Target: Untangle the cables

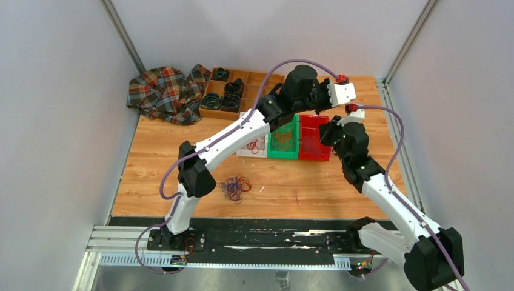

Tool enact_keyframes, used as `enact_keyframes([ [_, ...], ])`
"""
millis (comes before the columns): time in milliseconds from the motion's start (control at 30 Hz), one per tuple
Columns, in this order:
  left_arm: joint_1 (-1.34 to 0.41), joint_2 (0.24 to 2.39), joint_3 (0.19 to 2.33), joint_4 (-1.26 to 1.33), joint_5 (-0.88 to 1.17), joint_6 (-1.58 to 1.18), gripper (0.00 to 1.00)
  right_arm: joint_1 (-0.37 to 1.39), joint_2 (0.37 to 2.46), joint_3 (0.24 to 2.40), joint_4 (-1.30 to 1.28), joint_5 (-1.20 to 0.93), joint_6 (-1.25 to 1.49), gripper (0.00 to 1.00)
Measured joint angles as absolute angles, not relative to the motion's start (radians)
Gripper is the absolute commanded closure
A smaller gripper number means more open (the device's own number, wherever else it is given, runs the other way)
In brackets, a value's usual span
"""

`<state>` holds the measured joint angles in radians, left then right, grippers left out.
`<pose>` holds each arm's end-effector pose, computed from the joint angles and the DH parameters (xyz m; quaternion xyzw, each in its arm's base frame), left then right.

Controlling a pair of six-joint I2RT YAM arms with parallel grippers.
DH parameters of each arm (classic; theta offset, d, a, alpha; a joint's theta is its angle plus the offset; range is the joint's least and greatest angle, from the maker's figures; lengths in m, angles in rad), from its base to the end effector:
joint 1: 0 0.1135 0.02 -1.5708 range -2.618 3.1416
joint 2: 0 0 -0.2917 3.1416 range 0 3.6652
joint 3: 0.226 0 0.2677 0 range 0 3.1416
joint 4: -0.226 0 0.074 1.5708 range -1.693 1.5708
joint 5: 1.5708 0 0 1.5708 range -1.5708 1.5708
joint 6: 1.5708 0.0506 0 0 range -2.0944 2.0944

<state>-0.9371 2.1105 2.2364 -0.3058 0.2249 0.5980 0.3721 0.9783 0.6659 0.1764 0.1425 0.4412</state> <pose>0.3122 -0.4439 0.4339 0.5815 0.4991 -0.1924 0.6130 0.2325 0.0830 0.3156 0.0727 0.7495 0.2101 0.6235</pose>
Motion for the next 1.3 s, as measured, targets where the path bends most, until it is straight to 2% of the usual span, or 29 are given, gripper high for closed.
enact_keyframes([
  [333, -0.905, 2.149, 2.236, -0.209, 0.213, 0.553, 1.0, 0.359, 1.124, 0.661, 0.268, 0.157, 0.458, 0.99],
  [400, -0.898, 2.154, 2.235, -0.207, 0.198, 0.547, 1.0, 0.357, 1.166, 0.662, 0.294, 0.157, 0.461, 0.95],
  [433, -0.896, 2.157, 2.233, -0.202, 0.19, 0.541, 1.0, 0.357, 1.186, 0.663, 0.302, 0.157, 0.462, 0.89],
  [533, -0.889, 2.17, 2.232, -0.184, 0.167, 0.515, 1.0, 0.356, 1.245, 0.68, 0.306, 0.158, 0.47, 0.61],
  [667, -0.881, 2.193, 2.232, -0.179, 0.143, 0.497, 1.0, 0.353, 1.257, 0.69, 0.271, 0.166, 0.479, 0.32],
  [700, -0.878, 2.199, 2.232, -0.179, 0.138, 0.496, 1.0, 0.352, 1.241, 0.69, 0.252, 0.172, 0.479, 0.29],
  [867, -0.865, 2.23, 2.232, -0.177, 0.122, 0.472, 1.0, 0.346, 1.128, 0.689, 0.159, 0.199, 0.479, 0.25],
  [1100, -0.854, 2.256, 2.228, -0.181, 0.102, 0.437, 1.0, 0.344, 0.887, 0.639, 0.006, 0.251, 0.5, 0.28],
  [1300, -0.864, 2.274, 2.202, -0.184, 0.067, 0.448, 1.0, 0.336, 0.813, 0.639, -0.141, 0.294, 0.505, 0.26],
])
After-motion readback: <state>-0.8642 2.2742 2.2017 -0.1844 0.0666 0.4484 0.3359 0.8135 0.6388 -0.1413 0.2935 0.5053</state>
